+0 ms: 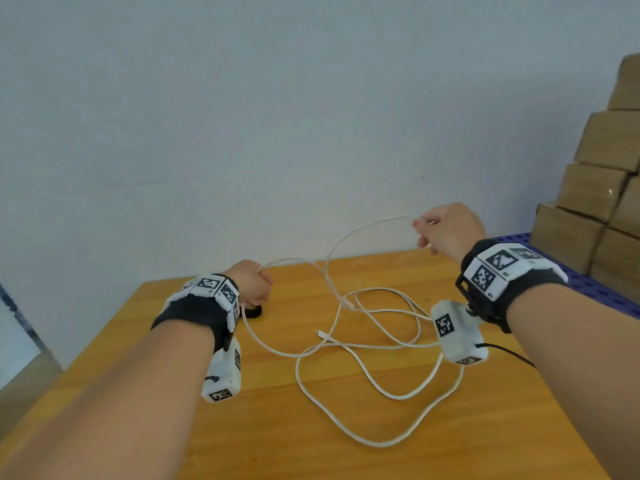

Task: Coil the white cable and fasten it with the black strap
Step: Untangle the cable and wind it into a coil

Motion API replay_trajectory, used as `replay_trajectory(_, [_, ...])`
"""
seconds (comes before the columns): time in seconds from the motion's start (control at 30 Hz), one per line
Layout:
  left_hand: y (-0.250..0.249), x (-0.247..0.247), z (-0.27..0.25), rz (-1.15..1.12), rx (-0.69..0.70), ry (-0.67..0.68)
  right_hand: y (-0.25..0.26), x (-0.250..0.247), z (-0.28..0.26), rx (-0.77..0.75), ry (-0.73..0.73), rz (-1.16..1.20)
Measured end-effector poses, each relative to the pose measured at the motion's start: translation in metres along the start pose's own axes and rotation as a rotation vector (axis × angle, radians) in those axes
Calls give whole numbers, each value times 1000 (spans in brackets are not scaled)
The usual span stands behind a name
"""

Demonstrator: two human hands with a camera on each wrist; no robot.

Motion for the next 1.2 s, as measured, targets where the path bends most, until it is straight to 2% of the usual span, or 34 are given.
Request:
replay_trajectory(0.1, [-31,-1,0,118,198,-70,26,31,-9,-137,193,12])
replay_trajectory(0.17, [-67,-1,-11,74,395,-113,41,41,-12,-187,211,75])
replay_trajectory(0.23, [-93,6,-17,8,528,-59,51,43,-13,-207,191,138])
replay_trajectory(0.33, [-99,12,-15,-39,556,-9,50,42,-12,-196,172,55])
replay_trajectory(0.43, [-97,4,-14,-89,554,-81,51,44,-14,-226,178,-244])
replay_trajectory(0.57, [-117,0,-24,-222,625,-104,95,61,-37,-517,121,-450])
replay_trajectory(0.63, [-123,-1,-28,-280,635,-94,111,67,-44,-595,85,-510])
replay_trajectory(0.7, [-119,-4,-30,-363,615,-80,114,58,-39,-566,24,-467])
replay_trajectory(0.8, [-102,-10,-27,-495,562,-83,93,28,-25,-405,-108,-238])
replay_trajectory(0.87, [-93,-7,-25,-546,536,-51,79,18,-22,-336,-152,-211])
replay_trajectory(0.97, [-93,11,-26,-697,519,100,69,27,-25,-289,-113,-302])
replay_trajectory(1.1, [-108,32,-37,-1041,527,347,49,53,-26,-189,18,-266])
replay_trajectory(1.2, [-123,32,-46,-1198,557,439,46,78,-33,-189,123,-207])
Point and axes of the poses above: each hand's wrist, its own z-axis towards the middle knuckle, its own x-axis out of the palm, y = z × x, the point moved 9 cm from there along z, towards the middle knuckle, and after that the axes turned 4 degrees about y, right-handed, at the moved point
